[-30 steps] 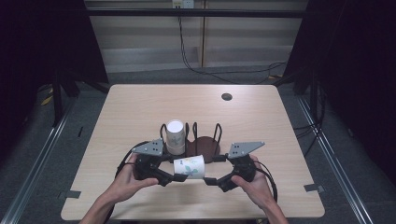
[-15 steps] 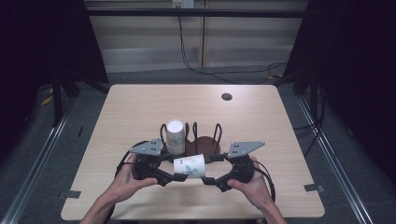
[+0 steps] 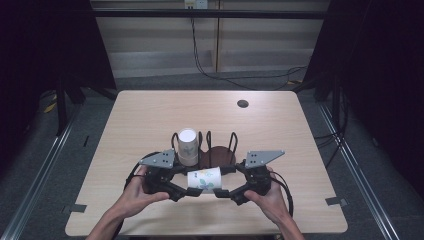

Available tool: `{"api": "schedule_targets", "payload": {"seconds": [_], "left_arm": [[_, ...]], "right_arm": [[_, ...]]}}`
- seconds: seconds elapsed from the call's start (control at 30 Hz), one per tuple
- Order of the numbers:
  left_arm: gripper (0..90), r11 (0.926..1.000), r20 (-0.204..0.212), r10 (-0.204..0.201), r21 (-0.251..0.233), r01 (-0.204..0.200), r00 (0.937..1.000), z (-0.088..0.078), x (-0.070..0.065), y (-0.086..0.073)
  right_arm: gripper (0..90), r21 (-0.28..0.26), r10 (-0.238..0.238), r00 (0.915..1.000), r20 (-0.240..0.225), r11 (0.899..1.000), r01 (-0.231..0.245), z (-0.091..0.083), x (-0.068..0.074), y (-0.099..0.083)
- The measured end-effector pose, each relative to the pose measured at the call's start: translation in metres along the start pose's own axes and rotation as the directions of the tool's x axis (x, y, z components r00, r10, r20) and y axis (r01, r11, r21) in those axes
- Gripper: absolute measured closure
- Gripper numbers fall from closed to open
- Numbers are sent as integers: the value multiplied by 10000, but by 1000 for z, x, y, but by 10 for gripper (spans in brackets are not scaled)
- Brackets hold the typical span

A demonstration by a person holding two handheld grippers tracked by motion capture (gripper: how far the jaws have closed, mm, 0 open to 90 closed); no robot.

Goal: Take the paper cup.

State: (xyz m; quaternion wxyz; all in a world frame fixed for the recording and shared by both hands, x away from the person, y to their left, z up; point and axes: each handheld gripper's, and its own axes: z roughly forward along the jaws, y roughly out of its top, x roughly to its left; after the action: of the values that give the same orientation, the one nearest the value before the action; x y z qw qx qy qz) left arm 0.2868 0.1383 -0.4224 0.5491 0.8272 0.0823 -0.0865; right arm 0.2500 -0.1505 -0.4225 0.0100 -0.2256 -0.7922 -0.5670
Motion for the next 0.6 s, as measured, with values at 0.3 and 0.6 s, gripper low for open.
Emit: {"api": "schedule_targets", "payload": {"seconds": [0.3, 0.6], "left_arm": [[354, 9999, 343, 132, -38, -131, 9993, 2, -4, 3], [355, 9997, 659, 50, -260, -33, 9978, 2, -4, 5]], "right_arm": [[164, -298, 243, 9980, -581, 9992, -261, 1, 0, 1], [183, -214, 541, 9937, -983, 9982, -565, 5, -1, -1]]}}
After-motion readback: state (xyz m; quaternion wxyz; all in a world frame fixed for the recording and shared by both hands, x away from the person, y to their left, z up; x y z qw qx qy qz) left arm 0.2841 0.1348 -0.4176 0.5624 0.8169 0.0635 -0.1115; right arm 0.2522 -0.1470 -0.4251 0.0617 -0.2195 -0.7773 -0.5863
